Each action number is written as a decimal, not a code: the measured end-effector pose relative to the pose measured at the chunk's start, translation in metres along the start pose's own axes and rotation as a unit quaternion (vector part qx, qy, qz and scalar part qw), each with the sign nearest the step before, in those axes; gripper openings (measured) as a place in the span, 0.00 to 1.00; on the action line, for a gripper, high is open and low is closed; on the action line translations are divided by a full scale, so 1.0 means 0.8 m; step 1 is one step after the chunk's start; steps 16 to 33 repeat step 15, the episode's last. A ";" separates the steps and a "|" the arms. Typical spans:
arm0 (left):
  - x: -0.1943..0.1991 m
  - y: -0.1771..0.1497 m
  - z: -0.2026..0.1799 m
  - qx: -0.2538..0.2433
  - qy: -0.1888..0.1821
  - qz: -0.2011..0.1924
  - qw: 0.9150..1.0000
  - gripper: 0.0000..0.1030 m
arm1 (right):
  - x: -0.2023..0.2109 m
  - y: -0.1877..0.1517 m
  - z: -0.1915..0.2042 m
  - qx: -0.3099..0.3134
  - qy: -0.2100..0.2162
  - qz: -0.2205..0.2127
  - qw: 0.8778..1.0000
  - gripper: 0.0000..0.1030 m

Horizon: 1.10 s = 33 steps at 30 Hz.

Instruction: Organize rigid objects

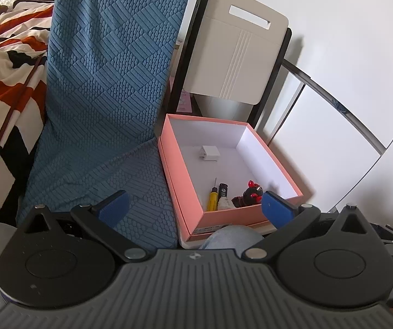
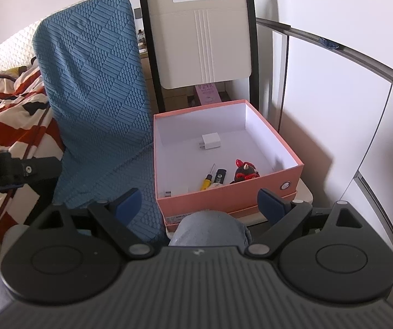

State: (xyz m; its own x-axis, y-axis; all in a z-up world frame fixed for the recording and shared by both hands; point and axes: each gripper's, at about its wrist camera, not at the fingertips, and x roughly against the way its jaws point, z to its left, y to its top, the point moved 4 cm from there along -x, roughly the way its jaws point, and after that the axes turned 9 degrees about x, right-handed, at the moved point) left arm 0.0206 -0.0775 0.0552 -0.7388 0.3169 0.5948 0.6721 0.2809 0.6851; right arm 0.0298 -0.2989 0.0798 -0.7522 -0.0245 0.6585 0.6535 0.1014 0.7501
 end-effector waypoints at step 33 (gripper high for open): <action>-0.001 -0.005 0.000 -0.001 0.003 -0.001 1.000 1.00 | -0.002 -0.005 -0.003 0.005 -0.004 0.002 1.000 0.90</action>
